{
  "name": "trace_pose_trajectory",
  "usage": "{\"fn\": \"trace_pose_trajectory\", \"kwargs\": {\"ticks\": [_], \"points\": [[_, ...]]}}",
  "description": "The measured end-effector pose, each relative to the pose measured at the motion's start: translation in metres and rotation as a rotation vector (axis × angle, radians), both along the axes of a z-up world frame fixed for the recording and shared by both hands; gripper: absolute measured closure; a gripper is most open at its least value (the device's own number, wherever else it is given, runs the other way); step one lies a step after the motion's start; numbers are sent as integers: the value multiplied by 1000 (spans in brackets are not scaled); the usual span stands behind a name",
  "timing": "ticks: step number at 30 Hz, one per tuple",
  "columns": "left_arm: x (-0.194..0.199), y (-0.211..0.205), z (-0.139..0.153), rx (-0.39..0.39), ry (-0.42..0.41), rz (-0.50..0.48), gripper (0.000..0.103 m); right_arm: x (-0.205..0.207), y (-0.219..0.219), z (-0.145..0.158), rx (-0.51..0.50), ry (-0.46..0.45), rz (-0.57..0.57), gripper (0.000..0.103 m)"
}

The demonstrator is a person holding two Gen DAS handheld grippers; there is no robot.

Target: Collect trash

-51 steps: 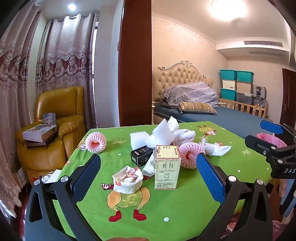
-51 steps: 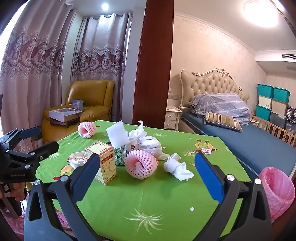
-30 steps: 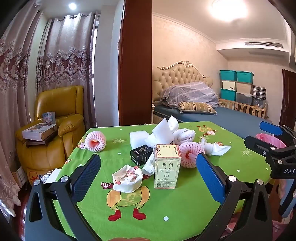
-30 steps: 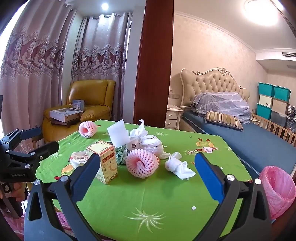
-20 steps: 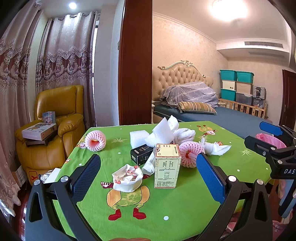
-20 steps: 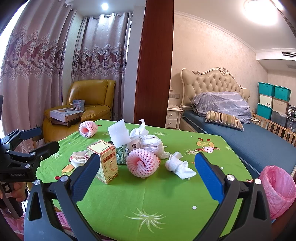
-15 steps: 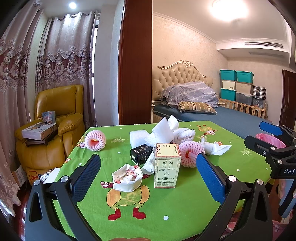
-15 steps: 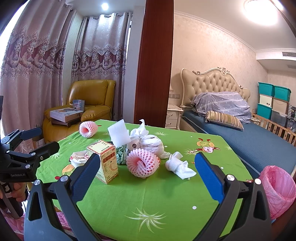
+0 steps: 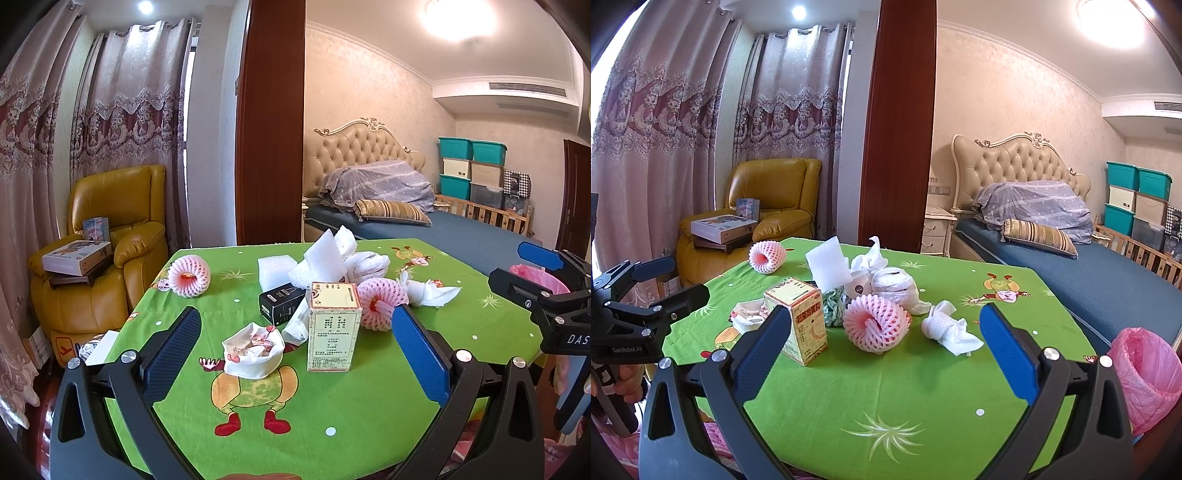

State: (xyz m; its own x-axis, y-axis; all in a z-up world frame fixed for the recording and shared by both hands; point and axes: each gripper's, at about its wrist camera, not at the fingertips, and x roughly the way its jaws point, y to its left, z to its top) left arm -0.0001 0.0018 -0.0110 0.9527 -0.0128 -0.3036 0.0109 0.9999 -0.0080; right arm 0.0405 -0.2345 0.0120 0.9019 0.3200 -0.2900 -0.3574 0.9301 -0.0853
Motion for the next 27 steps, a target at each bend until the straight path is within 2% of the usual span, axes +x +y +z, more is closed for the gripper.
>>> {"fn": "trace_pose_trajectory", "kwargs": {"ticks": [27], "points": [[2, 1, -2, -4, 6, -1, 6, 0, 0, 0, 4, 3, 1, 4]]}}
